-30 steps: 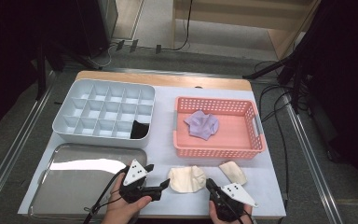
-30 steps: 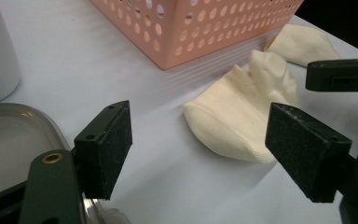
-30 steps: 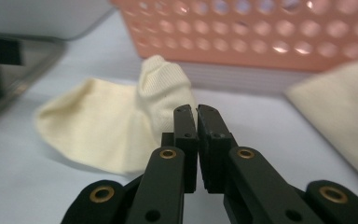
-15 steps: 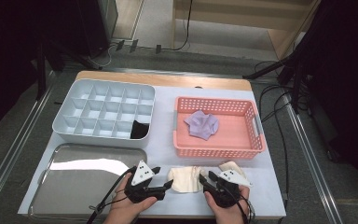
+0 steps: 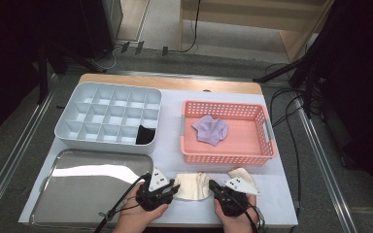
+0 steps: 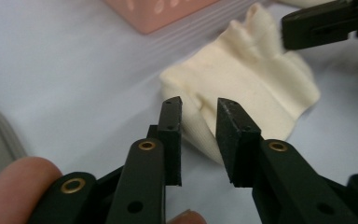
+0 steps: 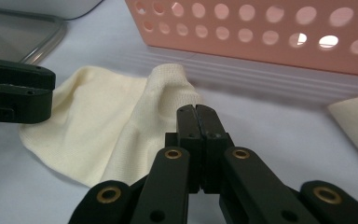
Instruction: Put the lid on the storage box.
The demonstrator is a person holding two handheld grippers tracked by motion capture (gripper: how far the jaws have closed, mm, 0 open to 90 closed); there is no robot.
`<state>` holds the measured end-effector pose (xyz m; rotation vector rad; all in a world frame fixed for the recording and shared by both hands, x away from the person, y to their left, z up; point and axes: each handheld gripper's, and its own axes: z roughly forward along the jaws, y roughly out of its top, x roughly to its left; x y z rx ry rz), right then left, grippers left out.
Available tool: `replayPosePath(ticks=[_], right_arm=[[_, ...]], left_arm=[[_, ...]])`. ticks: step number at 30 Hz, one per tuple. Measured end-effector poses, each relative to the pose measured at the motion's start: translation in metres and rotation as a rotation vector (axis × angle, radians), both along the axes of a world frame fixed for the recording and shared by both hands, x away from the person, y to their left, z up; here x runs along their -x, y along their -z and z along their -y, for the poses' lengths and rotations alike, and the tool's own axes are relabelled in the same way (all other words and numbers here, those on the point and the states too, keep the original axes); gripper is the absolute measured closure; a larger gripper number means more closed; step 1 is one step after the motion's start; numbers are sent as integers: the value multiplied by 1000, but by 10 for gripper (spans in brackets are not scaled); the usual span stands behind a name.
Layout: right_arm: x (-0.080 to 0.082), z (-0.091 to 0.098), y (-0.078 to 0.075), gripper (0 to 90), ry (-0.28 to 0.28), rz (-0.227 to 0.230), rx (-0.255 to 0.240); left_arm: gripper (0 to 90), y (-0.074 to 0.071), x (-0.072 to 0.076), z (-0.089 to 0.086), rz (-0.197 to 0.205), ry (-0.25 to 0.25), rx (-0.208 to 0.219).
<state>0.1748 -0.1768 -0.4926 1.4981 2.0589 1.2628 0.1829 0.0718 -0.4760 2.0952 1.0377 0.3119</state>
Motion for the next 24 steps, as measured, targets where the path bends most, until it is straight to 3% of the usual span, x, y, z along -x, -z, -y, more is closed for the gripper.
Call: replayPosePath(ticks=[5,7,8,10,13,15,16,18,19,21,23,24], right_arm=[[-1,7,-1,900,40,-19,28],[0,14,-2,900,78,-17,59],[0,17,-2,900,91,-11,79],[0,22,-2,900,93,-14,49],[2,25,-3,879,69,20,-28],[3,21,-5,756,32,31,-65],[3,18,-4,697,13,28,-66],[2,12,-3,648,1,23,-52],[0,5,1,574,-5,18,-24],[-1,2,2,567,-7,0,-13],[0,-8,4,642,-7,15,51],[1,-10,3,720,-9,17,74]], left_arm=[[836,-1,-2,-5,-24,-28,-14],[870,0,-3,-8,-24,-39,-27],[872,1,-4,-10,-29,-41,-14],[865,1,-4,-11,-34,-40,-8],[757,0,-6,-12,-58,-21,30],[610,0,-7,-12,-57,-25,40],[541,0,-8,-12,-56,-40,52],[509,-1,-9,-13,-56,-46,63],[525,-2,-10,-12,-54,-52,65],[613,-1,-10,-10,-58,-42,61],[710,1,-9,-7,-63,-30,31],[755,1,-9,-8,-66,-25,37]])
